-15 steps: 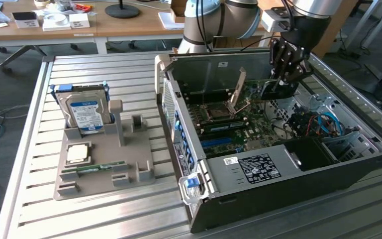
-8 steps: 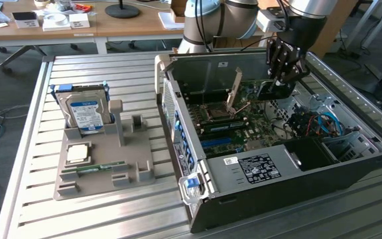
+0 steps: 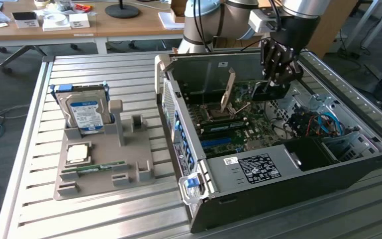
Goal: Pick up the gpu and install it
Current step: 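Insert the gpu into the slot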
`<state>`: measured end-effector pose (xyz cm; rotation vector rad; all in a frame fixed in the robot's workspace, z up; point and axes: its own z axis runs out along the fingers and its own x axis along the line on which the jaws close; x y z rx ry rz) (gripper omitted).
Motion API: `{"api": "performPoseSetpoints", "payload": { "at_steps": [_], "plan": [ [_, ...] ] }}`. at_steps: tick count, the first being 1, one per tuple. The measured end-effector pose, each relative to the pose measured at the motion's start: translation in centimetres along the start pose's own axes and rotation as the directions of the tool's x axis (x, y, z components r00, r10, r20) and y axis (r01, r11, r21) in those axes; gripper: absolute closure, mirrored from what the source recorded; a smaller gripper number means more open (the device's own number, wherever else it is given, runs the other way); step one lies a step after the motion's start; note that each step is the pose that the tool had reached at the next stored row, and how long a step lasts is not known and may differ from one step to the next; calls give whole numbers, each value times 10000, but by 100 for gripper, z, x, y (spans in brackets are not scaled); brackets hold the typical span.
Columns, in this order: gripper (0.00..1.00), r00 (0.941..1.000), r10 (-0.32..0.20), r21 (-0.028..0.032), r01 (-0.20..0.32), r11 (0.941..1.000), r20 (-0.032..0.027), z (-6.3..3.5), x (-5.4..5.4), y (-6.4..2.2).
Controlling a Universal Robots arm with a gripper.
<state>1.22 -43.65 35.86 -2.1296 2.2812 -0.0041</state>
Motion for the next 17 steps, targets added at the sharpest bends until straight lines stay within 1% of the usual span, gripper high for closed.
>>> {"api": "performPoseSetpoints", "payload": {
  "at_steps": [11, 17],
  "plan": [
    [73, 10000, 0, -1, 0, 10000, 1, 0, 0, 2],
    [73, 10000, 0, 0, 0, 10000, 1, 0, 4, 53]
  ]
}}
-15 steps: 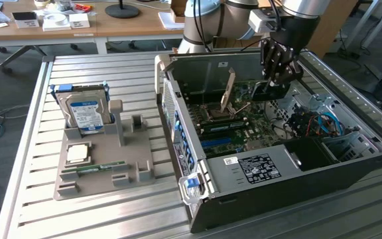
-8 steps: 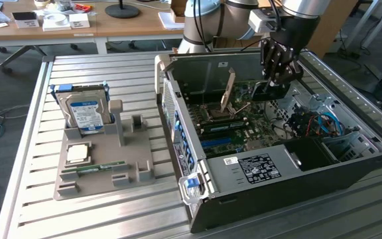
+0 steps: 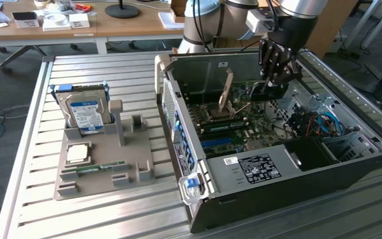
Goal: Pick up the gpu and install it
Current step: 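Insert the gpu into the slot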
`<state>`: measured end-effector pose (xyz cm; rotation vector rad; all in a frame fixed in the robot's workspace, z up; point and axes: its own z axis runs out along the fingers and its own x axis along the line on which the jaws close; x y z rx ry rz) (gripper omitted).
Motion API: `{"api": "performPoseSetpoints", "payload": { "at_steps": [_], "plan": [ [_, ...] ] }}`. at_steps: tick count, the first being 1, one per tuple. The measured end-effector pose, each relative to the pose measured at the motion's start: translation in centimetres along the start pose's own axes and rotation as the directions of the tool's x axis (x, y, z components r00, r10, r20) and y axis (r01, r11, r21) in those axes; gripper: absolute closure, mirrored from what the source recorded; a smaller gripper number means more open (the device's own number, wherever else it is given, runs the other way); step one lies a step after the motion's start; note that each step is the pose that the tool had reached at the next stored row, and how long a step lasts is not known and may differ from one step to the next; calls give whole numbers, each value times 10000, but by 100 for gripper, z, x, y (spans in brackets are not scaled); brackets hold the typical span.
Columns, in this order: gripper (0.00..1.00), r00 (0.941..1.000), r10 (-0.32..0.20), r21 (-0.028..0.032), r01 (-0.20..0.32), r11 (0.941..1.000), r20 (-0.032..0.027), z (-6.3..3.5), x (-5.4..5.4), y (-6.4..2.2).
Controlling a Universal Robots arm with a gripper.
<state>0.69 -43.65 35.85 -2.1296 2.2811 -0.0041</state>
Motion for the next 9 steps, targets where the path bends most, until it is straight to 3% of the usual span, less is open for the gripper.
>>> {"api": "performPoseSetpoints", "payload": {
  "at_steps": [9],
  "plan": [
    [73, 10000, 0, -1, 0, 10000, 0, -1, 4, 61]
  ]
}}
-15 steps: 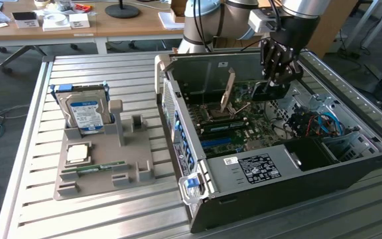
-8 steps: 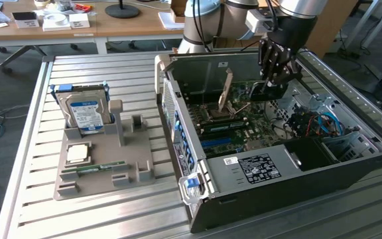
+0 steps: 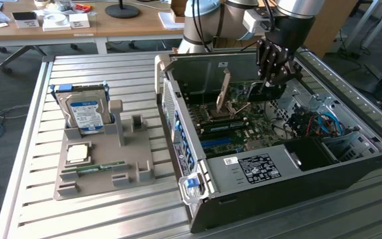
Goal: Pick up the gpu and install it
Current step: 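Insert the gpu into the slot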
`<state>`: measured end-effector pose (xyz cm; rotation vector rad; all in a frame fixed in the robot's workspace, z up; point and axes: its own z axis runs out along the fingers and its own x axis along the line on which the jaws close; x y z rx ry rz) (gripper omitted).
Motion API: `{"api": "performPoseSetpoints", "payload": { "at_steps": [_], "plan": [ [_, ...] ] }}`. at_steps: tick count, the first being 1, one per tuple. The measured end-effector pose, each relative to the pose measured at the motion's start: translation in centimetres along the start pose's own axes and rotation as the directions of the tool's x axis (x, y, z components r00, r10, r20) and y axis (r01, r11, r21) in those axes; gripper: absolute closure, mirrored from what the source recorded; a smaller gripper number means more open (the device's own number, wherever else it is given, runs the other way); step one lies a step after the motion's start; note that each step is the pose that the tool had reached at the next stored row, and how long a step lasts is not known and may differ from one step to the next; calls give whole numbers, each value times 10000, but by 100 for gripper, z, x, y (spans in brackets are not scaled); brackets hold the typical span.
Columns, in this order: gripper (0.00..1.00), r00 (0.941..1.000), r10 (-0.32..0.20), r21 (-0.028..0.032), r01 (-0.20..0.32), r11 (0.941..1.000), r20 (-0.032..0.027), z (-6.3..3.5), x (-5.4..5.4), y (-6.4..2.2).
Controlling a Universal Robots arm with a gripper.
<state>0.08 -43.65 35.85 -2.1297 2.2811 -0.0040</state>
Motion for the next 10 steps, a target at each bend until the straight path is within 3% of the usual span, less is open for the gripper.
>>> {"api": "performPoseSetpoints", "payload": {
  "at_steps": [10],
  "plan": [
    [73, 10000, 2, 0, -2, 10000, 0, 0, 1, 13]
  ]
}}
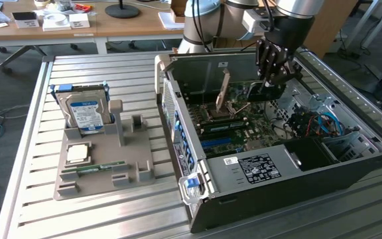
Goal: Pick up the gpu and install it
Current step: 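Insert the gpu into the slot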
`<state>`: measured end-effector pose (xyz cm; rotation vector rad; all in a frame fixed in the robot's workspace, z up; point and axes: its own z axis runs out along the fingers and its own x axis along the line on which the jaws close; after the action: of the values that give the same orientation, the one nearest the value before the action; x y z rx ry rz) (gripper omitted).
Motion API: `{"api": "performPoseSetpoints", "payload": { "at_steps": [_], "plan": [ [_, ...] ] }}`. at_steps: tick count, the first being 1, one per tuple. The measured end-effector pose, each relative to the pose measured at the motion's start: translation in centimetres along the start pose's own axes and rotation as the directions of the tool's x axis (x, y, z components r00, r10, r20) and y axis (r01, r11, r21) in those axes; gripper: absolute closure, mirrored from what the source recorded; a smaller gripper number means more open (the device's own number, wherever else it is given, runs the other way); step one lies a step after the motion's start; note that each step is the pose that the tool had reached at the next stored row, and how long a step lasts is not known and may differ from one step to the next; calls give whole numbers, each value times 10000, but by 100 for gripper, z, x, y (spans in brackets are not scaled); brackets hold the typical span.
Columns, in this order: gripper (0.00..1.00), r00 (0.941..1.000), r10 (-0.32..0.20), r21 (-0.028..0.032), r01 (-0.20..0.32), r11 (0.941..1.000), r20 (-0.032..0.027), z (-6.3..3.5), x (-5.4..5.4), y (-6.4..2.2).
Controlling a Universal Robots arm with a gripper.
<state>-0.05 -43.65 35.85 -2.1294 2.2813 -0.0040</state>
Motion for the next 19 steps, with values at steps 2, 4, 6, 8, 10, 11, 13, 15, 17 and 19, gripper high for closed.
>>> {"api": "performPoseSetpoints", "payload": {
  "at_steps": [2, 4, 6, 8, 10, 11, 13, 15, 17, 19],
  "plan": [
    [73, 10000, -2, 0, 2, 10000, 0, 0, 1, 13],
    [73, 10000, -2, 0, 2, 10000, 0, -1, 2, 34],
    [73, 10000, -2, 0, 2, 10000, 0, -1, 4, 59],
    [73, 10000, -3, 0, 3, 10000, -1, -2, 5, 80],
    [73, 10000, -2, 0, 2, 10000, 0, -1, 6, 90],
    [73, 10000, -4, 0, 4, 10000, 0, -2, 11, 90],
    [73, 10000, -3, -1, 3, 10000, 0, -2, 31, 89],
    [73, 10000, -3, -1, 3, 10000, -1, -3, 58, 88],
    [73, 10000, -2, 0, 2, 10000, 0, -2, 86, 86],
    [73, 10000, -3, 0, 3, 10000, 1, -3, 110, 85]
  ]
}}
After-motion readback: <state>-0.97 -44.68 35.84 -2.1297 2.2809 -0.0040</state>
